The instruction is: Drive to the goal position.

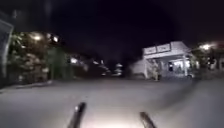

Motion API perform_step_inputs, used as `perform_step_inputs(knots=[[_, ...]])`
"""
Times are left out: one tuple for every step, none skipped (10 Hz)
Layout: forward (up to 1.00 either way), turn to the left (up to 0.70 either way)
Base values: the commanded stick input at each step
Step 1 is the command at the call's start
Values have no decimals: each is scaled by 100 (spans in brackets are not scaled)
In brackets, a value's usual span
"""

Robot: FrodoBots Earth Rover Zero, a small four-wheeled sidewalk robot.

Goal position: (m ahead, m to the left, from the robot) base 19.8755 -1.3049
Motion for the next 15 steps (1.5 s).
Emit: perform_step_inputs(knots=[[100, 2], [100, 2], [100, 2], [100, 2], [100, 2], [100, 2], [100, 2], [100, 2], [100, 2], [100, 2], [100, 2], [100, 2], [100, 2], [100, 2], [100, -20]])
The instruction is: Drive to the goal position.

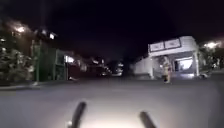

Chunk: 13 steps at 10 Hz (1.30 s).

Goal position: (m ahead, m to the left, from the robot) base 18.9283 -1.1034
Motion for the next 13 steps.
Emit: perform_step_inputs(knots=[[100, -38], [100, -38], [100, -38], [100, -34], [100, -4], [100, 2], [100, 2], [100, 2], [100, -7], [100, -38], [100, -31], [100, -9], [100, 2]])
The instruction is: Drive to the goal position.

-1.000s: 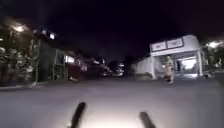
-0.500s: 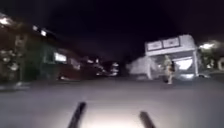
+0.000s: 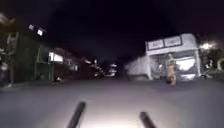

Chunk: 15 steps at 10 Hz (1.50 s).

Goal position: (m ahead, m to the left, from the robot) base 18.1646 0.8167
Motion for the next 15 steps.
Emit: perform_step_inputs(knots=[[100, 2], [100, 2], [100, 2], [100, 2], [100, 2], [100, 2], [100, 2], [100, 2], [100, 2], [100, 2], [100, 2], [100, 2], [100, 2], [100, 2], [100, 2]])
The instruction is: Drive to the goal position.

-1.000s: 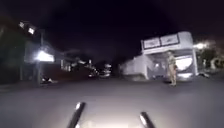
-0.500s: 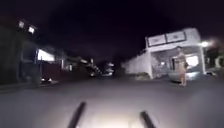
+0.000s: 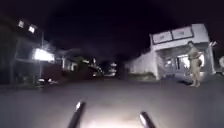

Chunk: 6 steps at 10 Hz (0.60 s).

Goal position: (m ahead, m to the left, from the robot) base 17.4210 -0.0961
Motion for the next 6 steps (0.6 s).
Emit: perform_step_inputs(knots=[[100, 2], [100, 2], [100, 2], [100, 2], [100, 2], [100, 2]])
